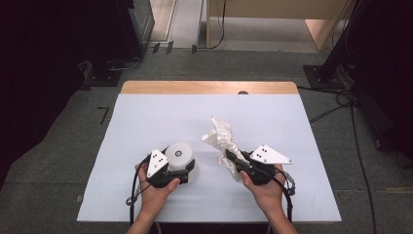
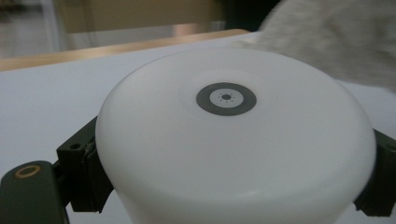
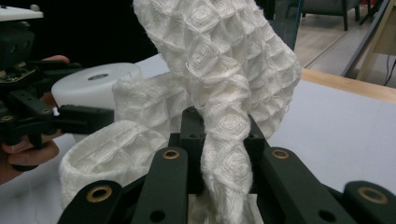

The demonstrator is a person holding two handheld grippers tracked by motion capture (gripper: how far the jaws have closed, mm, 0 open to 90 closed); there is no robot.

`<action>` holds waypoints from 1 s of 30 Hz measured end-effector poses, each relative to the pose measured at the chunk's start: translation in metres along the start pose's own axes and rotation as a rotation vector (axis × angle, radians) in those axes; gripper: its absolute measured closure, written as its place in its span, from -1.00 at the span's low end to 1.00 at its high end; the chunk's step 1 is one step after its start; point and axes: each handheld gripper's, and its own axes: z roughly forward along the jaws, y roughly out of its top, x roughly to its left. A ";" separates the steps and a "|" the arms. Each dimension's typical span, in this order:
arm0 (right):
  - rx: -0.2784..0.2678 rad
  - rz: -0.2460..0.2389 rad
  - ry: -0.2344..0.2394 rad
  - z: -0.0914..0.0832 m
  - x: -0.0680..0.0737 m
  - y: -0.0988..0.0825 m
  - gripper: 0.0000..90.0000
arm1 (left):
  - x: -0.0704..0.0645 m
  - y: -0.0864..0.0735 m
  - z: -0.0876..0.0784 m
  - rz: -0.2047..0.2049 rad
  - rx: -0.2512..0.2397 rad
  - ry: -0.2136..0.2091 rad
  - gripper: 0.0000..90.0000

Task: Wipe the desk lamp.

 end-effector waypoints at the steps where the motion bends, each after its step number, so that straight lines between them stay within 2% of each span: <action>1: -0.008 -0.002 0.008 -0.001 0.002 0.002 0.73 | -0.001 0.002 -0.001 0.000 -0.012 -0.055 -0.82; 3: -0.021 -0.006 0.019 -0.002 0.007 0.005 0.73 | -0.007 0.005 0.000 0.011 -0.014 -0.142 -0.81; 5: -0.042 -0.013 0.029 -0.005 0.013 0.009 0.73 | -0.016 0.006 0.003 0.051 0.005 -0.197 -0.81; 7: -0.061 -0.015 0.041 -0.006 0.018 0.012 0.73 | -0.025 0.007 0.007 0.086 0.031 -0.202 -0.82; 9: -0.071 -0.025 0.056 -0.006 0.024 0.013 0.73 | -0.031 0.008 0.010 0.094 0.049 -0.201 -0.82; 14: -0.045 -0.054 0.078 0.001 0.036 0.009 0.73 | -0.025 0.014 0.006 0.018 0.009 -0.249 -0.81; 17: -0.017 -0.047 0.091 0.007 0.036 0.003 0.73 | -0.016 0.017 0.000 -0.037 -0.024 -0.257 -0.81; 20: 0.033 -0.050 0.106 0.016 0.039 -0.005 0.73 | -0.007 0.020 -0.005 -0.083 -0.051 -0.242 -0.81; 23: 0.103 -0.051 0.140 0.027 0.041 -0.013 0.73 | 0.001 0.024 -0.011 -0.108 -0.086 -0.228 -0.81; 27: 0.162 -0.070 0.166 0.037 0.048 -0.022 0.73 | 0.008 0.027 -0.019 -0.130 -0.126 -0.207 -0.81; 30: 0.163 -0.083 0.168 0.039 0.050 -0.022 0.73 | 0.011 0.026 -0.019 -0.132 -0.122 -0.207 -0.81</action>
